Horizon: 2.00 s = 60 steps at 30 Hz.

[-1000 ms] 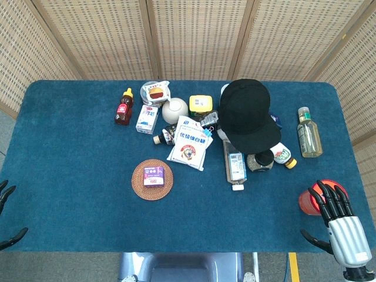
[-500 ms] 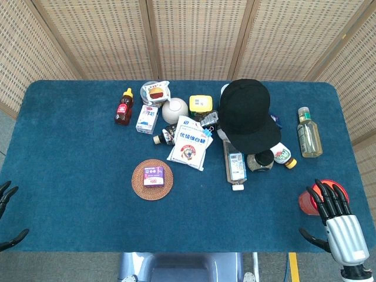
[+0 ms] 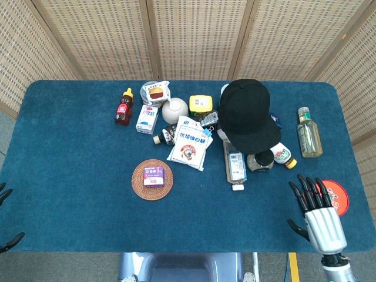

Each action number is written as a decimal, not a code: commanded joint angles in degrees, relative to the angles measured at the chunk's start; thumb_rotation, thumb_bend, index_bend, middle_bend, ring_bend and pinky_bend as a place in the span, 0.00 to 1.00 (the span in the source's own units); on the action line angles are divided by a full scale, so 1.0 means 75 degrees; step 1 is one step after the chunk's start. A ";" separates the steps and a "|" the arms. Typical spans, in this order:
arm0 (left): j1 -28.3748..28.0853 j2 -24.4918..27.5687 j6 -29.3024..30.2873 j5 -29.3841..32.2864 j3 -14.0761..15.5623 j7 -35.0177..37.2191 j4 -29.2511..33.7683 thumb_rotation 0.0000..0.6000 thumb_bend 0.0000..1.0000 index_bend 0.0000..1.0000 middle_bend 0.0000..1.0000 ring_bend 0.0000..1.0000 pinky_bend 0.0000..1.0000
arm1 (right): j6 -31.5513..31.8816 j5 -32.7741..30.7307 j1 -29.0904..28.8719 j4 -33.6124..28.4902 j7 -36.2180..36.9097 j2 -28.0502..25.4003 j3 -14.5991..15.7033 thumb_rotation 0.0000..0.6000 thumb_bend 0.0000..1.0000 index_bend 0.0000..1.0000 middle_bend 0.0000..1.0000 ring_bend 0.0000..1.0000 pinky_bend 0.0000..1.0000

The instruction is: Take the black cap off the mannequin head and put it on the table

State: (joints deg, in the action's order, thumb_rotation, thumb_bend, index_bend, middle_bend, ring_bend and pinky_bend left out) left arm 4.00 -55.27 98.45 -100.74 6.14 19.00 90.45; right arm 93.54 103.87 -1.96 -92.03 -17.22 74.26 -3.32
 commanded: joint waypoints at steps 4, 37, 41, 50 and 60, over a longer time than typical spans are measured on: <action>-0.0084 0.0110 -0.0173 0.0097 0.0003 0.0088 0.0085 1.00 0.17 0.04 0.00 0.00 0.00 | -0.0479 -0.0180 -0.0946 0.0779 -0.0911 0.0921 -0.0928 1.00 0.03 0.12 0.04 0.00 0.00; -0.0075 0.0329 -0.0257 0.0299 -0.0011 0.0435 0.0193 1.00 0.17 0.04 0.00 0.00 0.00 | -0.0339 -0.1161 -0.3258 0.5466 -0.1079 0.3596 -0.1952 1.00 0.07 0.27 0.25 0.20 0.27; -0.0101 0.0304 -0.0313 0.0300 -0.0022 0.0358 0.0201 1.00 0.17 0.04 0.00 0.00 0.00 | -0.0134 -0.1120 -0.3447 0.5931 -0.0792 0.3857 -0.1865 1.00 0.09 0.30 0.26 0.23 0.32; -0.0138 0.0254 -0.0353 0.0249 -0.0032 0.0266 0.0206 1.00 0.17 0.04 0.00 0.00 0.00 | 0.0007 -0.1168 -0.3895 0.7035 -0.0228 0.4486 -0.1727 1.00 0.24 0.36 0.31 0.28 0.40; -0.0185 0.0224 -0.0475 0.0372 -0.0083 0.0138 0.0259 1.00 0.17 0.04 0.00 0.00 0.00 | 0.0367 -0.1221 -0.4231 0.8257 0.0752 0.4942 -0.1550 1.00 0.45 0.55 0.46 0.41 0.52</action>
State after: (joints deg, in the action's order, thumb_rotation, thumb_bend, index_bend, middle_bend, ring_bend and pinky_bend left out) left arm 2.67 -53.58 95.02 -98.08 5.59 20.16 92.31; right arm 95.57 94.80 -33.07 -31.67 -12.71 110.56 -15.43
